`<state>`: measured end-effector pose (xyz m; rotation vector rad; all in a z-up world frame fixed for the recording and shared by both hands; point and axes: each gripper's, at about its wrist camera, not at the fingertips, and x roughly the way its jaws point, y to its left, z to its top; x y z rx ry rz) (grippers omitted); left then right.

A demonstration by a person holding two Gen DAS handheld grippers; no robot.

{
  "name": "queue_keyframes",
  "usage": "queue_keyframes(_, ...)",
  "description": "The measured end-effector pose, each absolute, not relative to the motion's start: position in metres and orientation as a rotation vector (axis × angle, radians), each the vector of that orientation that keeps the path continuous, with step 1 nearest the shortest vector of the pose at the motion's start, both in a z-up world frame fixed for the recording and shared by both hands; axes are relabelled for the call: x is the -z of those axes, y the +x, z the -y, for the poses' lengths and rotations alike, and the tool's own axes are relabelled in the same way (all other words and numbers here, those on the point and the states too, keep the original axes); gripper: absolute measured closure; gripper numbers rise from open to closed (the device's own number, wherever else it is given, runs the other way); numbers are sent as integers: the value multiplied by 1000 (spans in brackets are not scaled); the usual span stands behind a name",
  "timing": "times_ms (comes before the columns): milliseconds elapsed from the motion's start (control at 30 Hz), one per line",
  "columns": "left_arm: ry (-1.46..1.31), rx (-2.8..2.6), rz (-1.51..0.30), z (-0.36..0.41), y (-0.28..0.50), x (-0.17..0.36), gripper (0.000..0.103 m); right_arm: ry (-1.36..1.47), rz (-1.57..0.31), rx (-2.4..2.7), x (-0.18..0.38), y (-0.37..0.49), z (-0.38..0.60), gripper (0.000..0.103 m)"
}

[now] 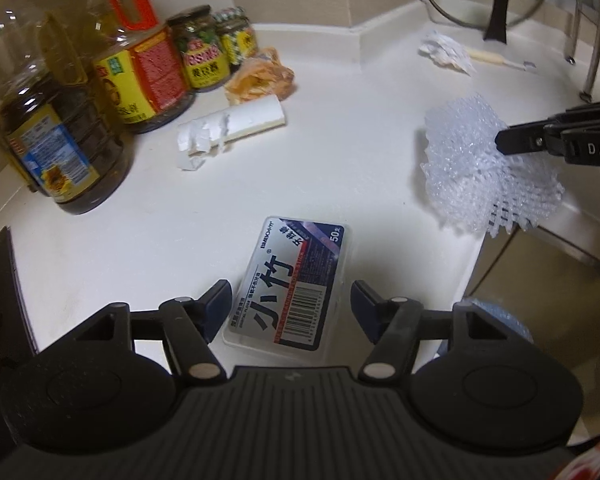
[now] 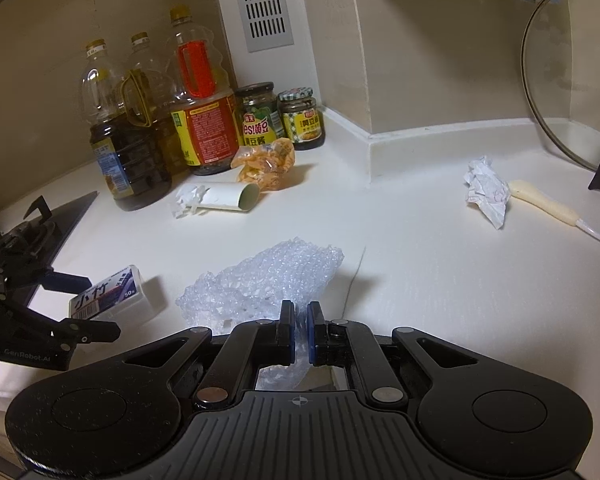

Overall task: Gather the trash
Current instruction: 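Grasp the white box with left gripper while right gripper grasps the bubble wrap, then carry box and bubble wrap over the bin and open both grippers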

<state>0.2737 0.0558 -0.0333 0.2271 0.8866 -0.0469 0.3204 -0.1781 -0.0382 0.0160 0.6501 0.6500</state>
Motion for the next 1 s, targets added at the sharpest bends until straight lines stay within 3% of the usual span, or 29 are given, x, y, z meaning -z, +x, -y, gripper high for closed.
queue_keyframes(367, 132, 3, -882, -58, 270, 27, 46, 39, -649, -642, 38, 311, 189, 97)
queue_keyframes(1000, -28, -14, -775, 13, 174, 12, 46, 12, -636, -674, 28, 211, 228, 97)
